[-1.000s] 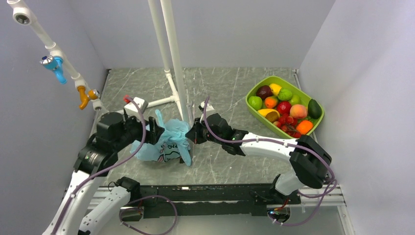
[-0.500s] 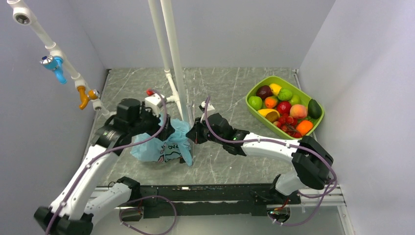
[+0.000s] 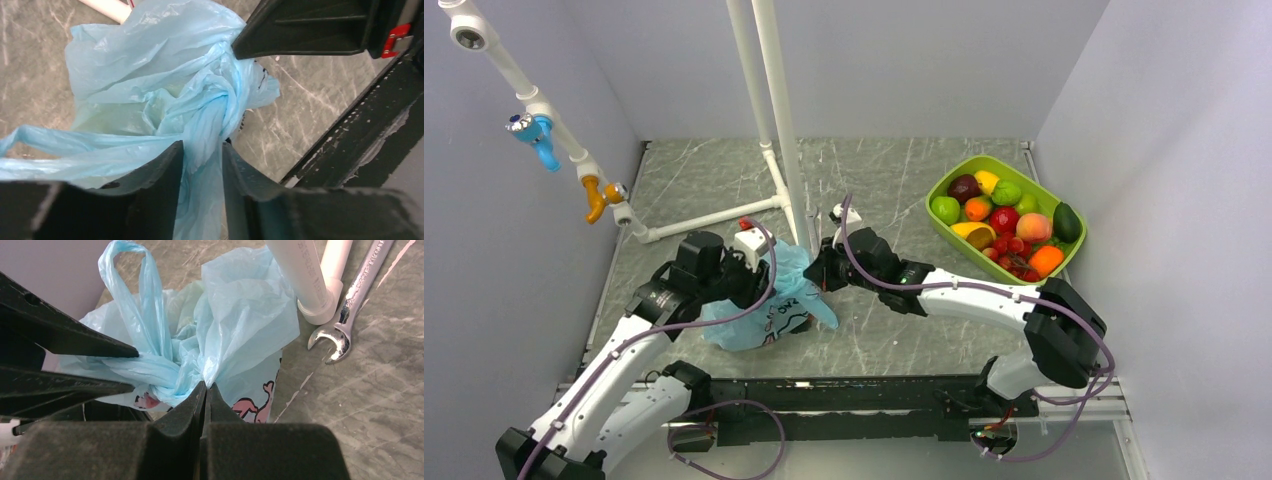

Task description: Take the fake fruits out of the plastic bag

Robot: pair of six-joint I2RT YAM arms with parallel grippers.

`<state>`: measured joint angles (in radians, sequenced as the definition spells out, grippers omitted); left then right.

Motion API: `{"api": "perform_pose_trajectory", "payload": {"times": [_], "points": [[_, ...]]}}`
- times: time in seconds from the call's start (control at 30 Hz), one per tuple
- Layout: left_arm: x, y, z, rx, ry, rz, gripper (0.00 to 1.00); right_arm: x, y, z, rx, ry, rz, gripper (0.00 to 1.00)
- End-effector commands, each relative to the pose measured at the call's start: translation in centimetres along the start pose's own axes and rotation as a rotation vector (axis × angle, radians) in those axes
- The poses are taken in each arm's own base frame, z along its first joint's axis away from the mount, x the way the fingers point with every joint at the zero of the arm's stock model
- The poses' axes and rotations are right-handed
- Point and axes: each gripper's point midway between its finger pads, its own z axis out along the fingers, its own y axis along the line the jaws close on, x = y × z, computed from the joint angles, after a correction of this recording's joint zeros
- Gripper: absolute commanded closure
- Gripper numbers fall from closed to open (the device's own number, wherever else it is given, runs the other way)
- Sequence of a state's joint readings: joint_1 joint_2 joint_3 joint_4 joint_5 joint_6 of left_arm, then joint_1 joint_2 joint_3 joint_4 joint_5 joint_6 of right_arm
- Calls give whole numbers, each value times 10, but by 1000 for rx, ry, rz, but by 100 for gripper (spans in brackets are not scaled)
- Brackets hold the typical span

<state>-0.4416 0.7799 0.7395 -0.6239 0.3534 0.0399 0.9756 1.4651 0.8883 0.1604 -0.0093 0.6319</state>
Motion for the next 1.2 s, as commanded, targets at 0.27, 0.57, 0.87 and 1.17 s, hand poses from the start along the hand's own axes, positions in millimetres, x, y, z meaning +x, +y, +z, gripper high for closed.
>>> {"api": "perform_pose_trajectory", "payload": {"times": [0.27,0.57,0.87,1.17], "points": [[-30,65,-53,-498,-181,-62,100,-29,-8,-8,77,-107,17,100],[-44,70,-89,-580,-419,-53,100,-14,-48,-23,68,-136,204,100],[-43,62,-75,-512,-336,-34,100,-28,-30,-29,87,-63,-107,70],[-45,59,-76,-496,-360,-27,100,-43,34,-46,65,-125,-447,29]]}}
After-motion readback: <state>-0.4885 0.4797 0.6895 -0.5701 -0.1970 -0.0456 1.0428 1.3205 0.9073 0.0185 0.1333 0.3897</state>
